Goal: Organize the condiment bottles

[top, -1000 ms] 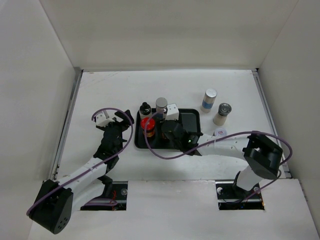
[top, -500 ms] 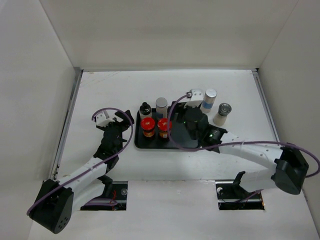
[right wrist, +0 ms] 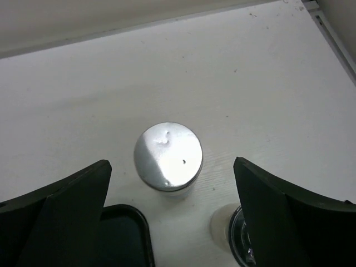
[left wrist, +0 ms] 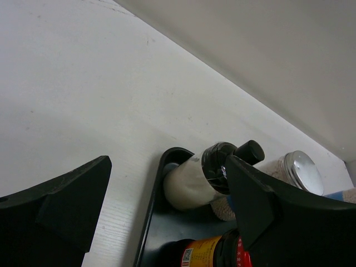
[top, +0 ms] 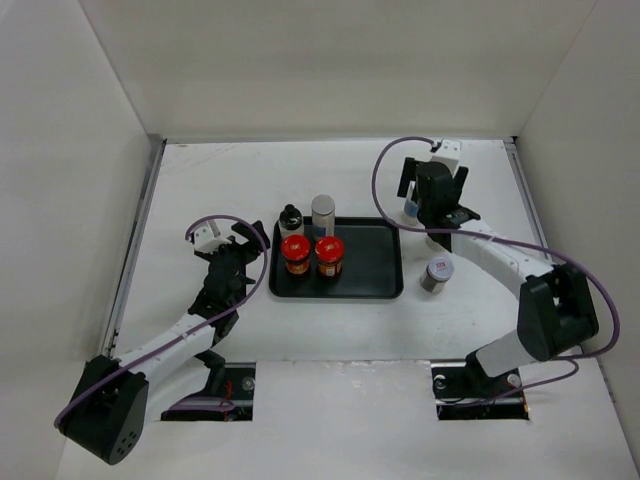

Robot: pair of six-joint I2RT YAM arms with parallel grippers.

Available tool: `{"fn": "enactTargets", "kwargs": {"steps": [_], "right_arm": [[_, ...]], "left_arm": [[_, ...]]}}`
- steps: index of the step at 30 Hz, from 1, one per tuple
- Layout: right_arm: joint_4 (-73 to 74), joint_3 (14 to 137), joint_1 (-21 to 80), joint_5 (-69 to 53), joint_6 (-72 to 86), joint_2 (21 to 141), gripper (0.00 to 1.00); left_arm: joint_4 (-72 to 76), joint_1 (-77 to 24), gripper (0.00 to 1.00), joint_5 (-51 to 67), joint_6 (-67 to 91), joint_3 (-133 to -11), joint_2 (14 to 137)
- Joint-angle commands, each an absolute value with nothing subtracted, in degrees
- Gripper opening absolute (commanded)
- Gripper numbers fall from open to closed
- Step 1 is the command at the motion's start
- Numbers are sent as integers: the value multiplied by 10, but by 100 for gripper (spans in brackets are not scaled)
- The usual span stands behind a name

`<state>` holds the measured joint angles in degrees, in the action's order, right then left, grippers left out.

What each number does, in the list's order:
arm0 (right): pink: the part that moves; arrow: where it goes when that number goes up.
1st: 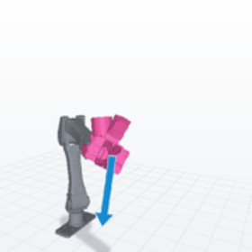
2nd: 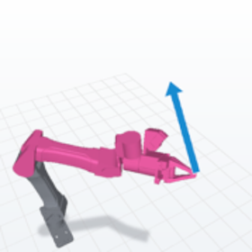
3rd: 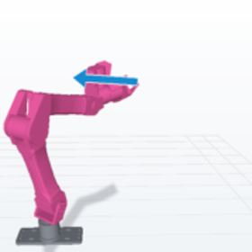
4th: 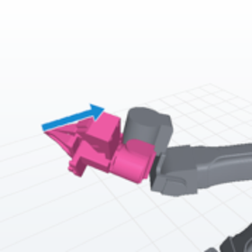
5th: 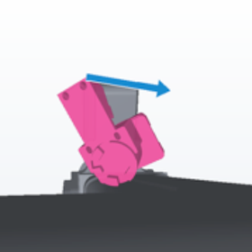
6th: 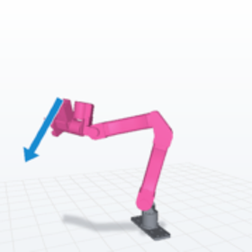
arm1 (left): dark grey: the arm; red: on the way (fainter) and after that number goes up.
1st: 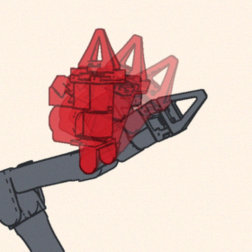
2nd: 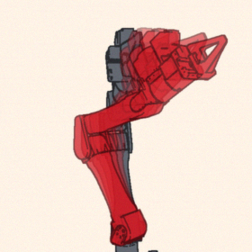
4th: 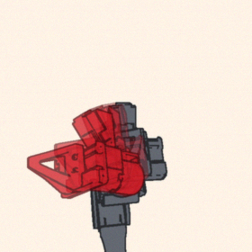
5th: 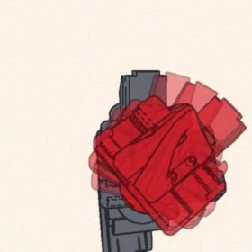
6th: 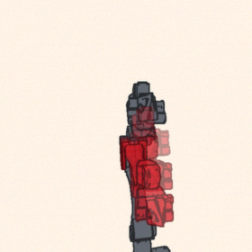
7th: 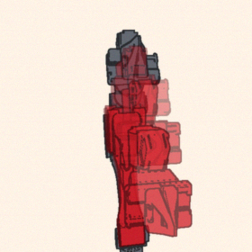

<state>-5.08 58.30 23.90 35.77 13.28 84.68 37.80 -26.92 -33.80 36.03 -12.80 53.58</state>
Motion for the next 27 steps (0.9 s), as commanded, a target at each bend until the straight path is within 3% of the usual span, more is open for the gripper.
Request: {"fn": "enactTargets", "kwargs": {"steps": [1,4,10,19,23,27], "right_arm": [[-43,629,225,322,119,872,100],[-39,654,216,294,120,901,100],[-35,681,202,286,129,947,80],[0,699,194,288,154,969,82],[-10,691,196,292,157,949,52],[-79,651,219,298,150,876,46]], "left_arm": [[409,-269,83,-330,366,-122,529],[409,-269,83,-329,366,-123,535],[408,-264,83,-326,366,-122,532],[409,-267,83,-326,366,-122,535],[412,-261,84,-326,366,-123,542],[413,-267,84,-325,367,-122,538]]}}
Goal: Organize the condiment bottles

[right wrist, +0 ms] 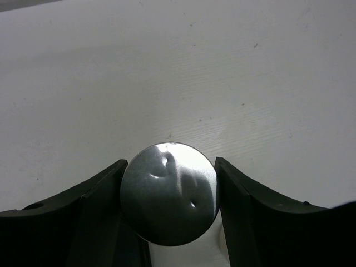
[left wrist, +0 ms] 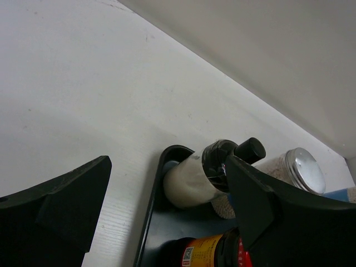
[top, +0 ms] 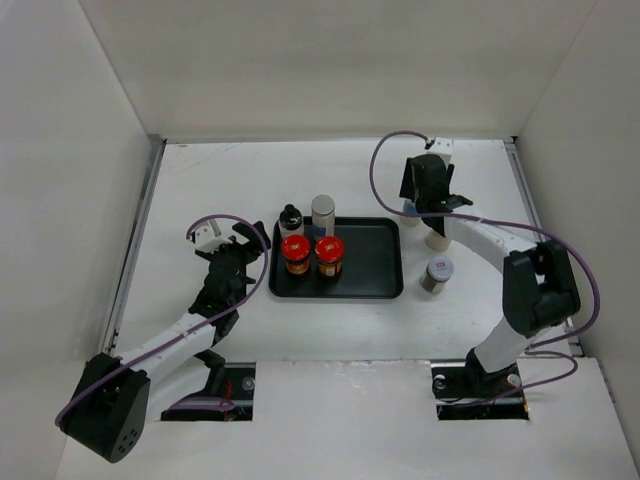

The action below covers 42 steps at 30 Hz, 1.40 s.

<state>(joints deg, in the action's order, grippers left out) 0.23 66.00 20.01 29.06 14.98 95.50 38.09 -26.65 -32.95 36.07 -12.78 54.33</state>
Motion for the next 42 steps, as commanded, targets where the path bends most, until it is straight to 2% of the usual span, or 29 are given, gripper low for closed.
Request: {"fn": "enactTargets", "kwargs": {"steps": [1,6,12,23,26,29,31,36,42], "right_arm": [[-100,639,231,297,145,854,45],[-114,609,303,288,140,823,45],[-131,599,387,286,142,855,45],[-142,634,438,288,140,932,49],[-142,633,440,293,138,942,59],[-137,628,443,303,140,930,80],[-130,628,443,307,140,912,87],[-116,605,432,316,149,833,94],[-117,524,349,395,168,753,98]], "left_arm": [[414,-264,84,-326,367,-122,537],[416,-265,83,-325,367,-121,540],[417,-267,83,-325,367,-122,548],[421,-261,83,-324,367,-119,540],[419,-267,83,-324,367,-120,545],[421,-265,83,-324,367,-121,549],[421,-264,83,-324,368,-122,555],[421,-264,83,-324,367,-122,547],[420,-264,83,-325,368,-118,532]]}}
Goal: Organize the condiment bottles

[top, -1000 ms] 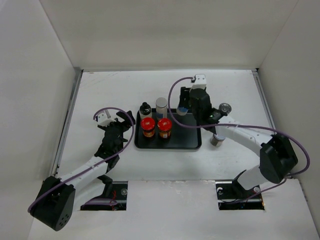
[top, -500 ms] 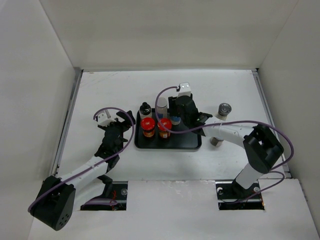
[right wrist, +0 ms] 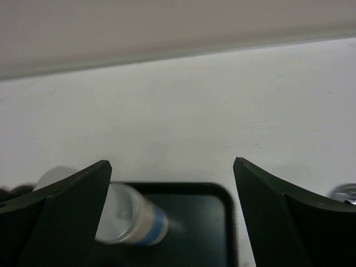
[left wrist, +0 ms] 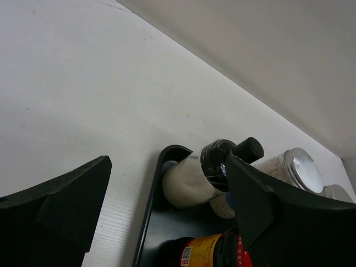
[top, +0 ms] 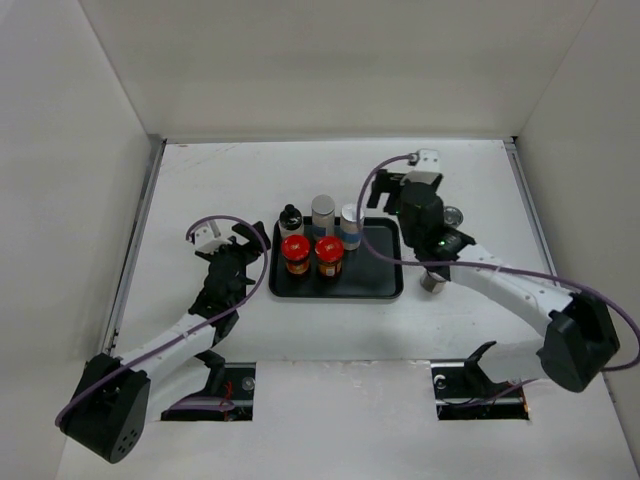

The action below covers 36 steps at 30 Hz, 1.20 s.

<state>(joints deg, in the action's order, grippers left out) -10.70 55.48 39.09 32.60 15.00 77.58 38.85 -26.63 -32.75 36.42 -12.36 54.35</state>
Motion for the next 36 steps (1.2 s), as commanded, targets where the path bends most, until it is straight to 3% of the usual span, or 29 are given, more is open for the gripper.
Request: {"fn": "enactTargets", "kwargs": {"steps": [1,6,19,21,22,23,27,36], "right_arm": [[-112,512,328,424,170,745,99],[-74,497,247,478,175,753,100],[-34,458,194,440,264,815,99],[-34,453,189,422,278,811,90],[-34,453,188,416,279,810,81],[-36,454,188,414,279,806,67],[-66,452,219,447,260,766,49],[-134,455,358,444,191,747,45]], "left_arm": [[421,-264,83,-324,368,-119,537],[421,-275,83,-323,369,-125,551],[421,-275,83,-322,370,-122,547],[422,-273,83,-322,370,-123,550],[424,-273,83,-322,370,-123,553],[425,-273,83,-322,371,-123,555],[425,-275,83,-322,371,-121,547],[425,-269,83,-322,371,-121,552]]}}
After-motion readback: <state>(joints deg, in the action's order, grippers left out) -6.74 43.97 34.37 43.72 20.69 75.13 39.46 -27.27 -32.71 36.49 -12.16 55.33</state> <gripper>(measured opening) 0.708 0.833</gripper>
